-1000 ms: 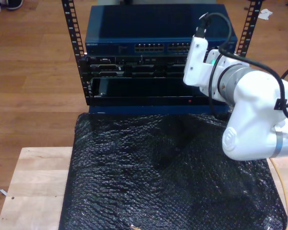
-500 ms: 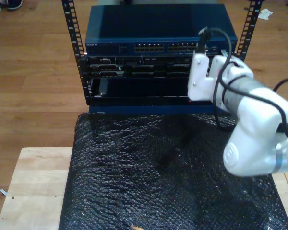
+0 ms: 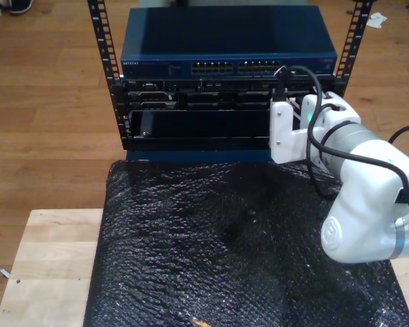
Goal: Grab the cable and plug it in
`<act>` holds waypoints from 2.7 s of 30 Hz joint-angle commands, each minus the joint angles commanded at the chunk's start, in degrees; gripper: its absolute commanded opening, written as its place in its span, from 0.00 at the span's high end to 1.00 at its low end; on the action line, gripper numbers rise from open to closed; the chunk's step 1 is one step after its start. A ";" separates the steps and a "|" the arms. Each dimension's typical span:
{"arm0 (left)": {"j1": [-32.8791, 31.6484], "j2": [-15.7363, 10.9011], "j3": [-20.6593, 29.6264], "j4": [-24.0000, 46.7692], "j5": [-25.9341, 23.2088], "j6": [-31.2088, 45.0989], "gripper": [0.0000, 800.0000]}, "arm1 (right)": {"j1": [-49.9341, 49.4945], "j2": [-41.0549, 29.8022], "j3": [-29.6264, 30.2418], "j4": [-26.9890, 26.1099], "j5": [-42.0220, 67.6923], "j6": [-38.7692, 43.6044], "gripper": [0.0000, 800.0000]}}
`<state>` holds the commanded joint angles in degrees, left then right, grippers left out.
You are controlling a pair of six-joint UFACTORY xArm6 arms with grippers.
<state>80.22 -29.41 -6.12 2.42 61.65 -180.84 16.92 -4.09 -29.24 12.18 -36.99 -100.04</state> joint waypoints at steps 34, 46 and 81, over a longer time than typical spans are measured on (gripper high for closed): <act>0.00 0.00 0.00 0.00 0.00 0.00 0.00 | 1.41 8.88 -8.62 0.09 -8.62 0.26 1.00; 0.00 0.00 0.00 0.00 0.00 0.00 0.00 | 1.32 10.73 -8.70 0.53 -14.33 0.70 1.00; 0.00 0.00 0.00 0.00 0.00 0.00 0.00 | 0.70 27.69 -15.38 0.70 -38.07 8.18 1.00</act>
<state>80.22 -29.41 -6.12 2.42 61.65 -180.84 17.63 23.60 -44.63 12.88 -75.05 -91.87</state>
